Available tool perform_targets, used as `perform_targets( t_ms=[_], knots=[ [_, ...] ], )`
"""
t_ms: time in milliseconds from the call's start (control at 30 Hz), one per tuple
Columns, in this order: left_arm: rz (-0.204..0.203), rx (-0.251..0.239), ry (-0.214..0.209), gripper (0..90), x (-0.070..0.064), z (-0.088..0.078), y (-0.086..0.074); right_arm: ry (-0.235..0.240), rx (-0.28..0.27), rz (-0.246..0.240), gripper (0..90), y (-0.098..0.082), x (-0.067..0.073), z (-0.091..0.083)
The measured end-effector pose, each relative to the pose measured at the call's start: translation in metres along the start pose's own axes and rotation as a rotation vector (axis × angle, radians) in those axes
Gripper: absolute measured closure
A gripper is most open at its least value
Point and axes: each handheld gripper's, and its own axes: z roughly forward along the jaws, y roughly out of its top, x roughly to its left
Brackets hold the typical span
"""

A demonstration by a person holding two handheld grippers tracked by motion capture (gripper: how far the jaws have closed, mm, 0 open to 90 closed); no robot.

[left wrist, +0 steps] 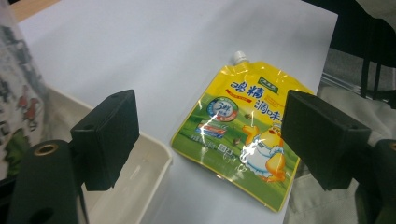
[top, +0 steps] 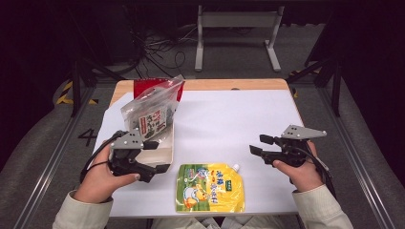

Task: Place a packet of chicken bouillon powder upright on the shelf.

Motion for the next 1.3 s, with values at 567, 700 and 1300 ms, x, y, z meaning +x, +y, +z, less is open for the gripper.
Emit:
perform_targets(
  t_ms=[567,700,1300],
  knots=[
    [0.067,0.073,-0.1,19.1,-0.004,0.08,0.004,0.005,0.011,0.021,36.2,-0.009,0.0,-0.014],
    [0.053,0.085,-0.117,19.1,-0.001,0.096,0.003,-0.003,0.007,0.021,36.0,-0.011,0.0,-0.017],
    [0.064,0.189,-0.151,13.2,0.002,0.151,0.004,-0.018,0.006,0.035,34.4,-0.016,-0.002,-0.024]
  ],
)
